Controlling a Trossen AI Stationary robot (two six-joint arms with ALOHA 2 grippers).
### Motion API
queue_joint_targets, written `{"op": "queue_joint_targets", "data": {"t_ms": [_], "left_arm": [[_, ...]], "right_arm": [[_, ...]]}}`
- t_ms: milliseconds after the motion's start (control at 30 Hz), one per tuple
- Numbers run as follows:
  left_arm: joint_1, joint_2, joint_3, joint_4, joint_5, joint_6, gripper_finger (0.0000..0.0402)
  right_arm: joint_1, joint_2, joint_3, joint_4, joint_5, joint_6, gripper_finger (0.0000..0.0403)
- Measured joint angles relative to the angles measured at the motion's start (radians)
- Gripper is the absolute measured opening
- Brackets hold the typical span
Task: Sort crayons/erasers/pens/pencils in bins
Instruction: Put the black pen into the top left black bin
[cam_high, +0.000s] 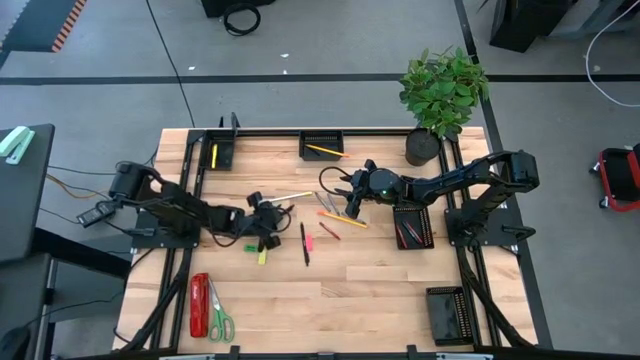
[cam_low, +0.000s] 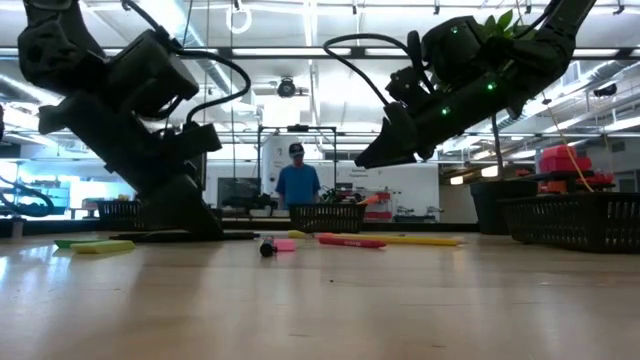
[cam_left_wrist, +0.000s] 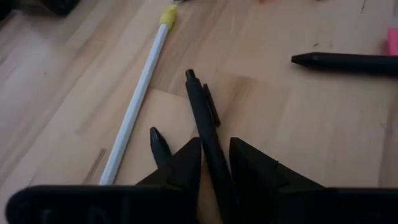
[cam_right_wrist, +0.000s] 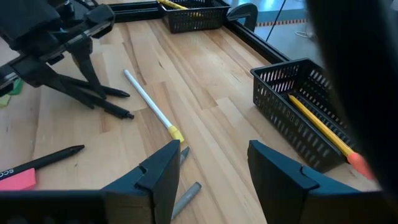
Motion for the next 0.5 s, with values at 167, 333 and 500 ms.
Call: {"op": "queue_joint_targets", "data": {"t_ms": [167, 333, 500], "left_arm": [[0.000, 0.032, 0.003, 0.012, -0.009, -0.005, 0.0097], [0.000, 0.044, 0.003, 0.019, -0.005, -0.056, 0.0084], [0.000, 0.052, 0.003, 0.017, -0.002, -0.102, 0.0061]], "right_arm": [[-0.001, 0.000, 0.000, -0.005, 0.000, 0.000, 0.0193], [-0.001, 0.000, 0.000, -0.005, 0.000, 0.000, 0.0193], [-0.001, 0.000, 0.000, -0.009, 0.000, 0.000, 0.0193]]}}
